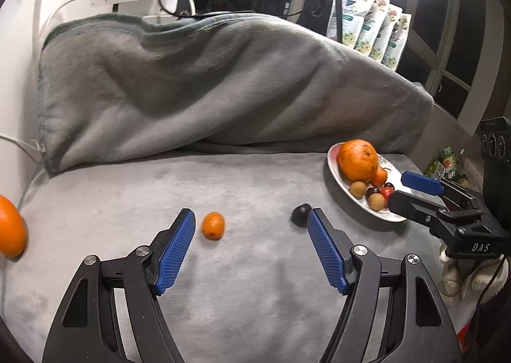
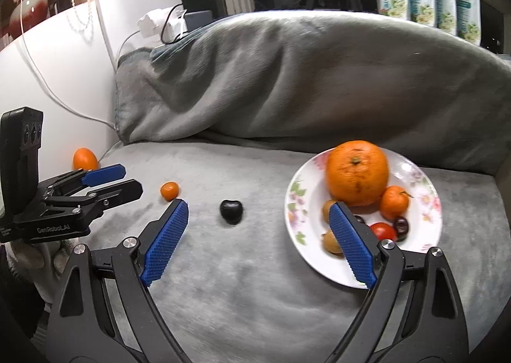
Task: Organize fruits
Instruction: 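Move the left gripper to a small tangerine while the right gripper approaches a dark plum, then close the left gripper on the tangerine while the right gripper closes on the plum, then carry the tangerine in the left gripper while the right gripper carries the plum over the plate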
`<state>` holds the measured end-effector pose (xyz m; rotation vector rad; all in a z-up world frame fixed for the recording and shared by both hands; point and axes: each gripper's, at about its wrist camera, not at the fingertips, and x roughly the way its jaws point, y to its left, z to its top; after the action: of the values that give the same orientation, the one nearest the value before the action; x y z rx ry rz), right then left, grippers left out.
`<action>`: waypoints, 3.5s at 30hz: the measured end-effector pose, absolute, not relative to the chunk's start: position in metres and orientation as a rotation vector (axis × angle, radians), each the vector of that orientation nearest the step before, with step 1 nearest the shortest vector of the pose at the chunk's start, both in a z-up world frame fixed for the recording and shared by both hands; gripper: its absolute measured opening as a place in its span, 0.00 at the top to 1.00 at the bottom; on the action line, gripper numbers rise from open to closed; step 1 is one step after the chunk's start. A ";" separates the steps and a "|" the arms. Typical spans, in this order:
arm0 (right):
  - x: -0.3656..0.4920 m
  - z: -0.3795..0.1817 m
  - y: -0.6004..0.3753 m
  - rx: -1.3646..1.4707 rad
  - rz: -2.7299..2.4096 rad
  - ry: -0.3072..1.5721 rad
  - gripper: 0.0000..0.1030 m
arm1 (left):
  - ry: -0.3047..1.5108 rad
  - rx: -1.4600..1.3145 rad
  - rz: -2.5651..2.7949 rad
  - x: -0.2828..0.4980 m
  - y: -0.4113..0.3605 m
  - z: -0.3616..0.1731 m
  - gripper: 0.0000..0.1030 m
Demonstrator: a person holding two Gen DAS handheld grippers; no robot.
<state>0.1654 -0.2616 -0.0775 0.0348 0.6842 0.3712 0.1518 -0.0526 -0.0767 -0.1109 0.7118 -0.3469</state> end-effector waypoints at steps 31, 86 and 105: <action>0.212 -0.134 -0.203 -0.020 0.432 0.861 0.52 | 0.847 -0.190 -0.349 0.193 -0.037 -0.126 0.64; 0.195 -0.120 -0.200 -0.070 0.424 0.811 0.73 | 0.805 -0.175 -0.349 0.179 -0.047 -0.107 0.80; 0.161 -0.090 -0.280 0.004 0.337 0.724 0.73 | 0.766 -0.125 -0.462 0.159 -0.113 -0.083 0.80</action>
<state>0.1613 -0.2803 -0.0897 0.0041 0.7242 0.3369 0.1586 -0.1127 -0.0833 -0.1245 0.7661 -0.4619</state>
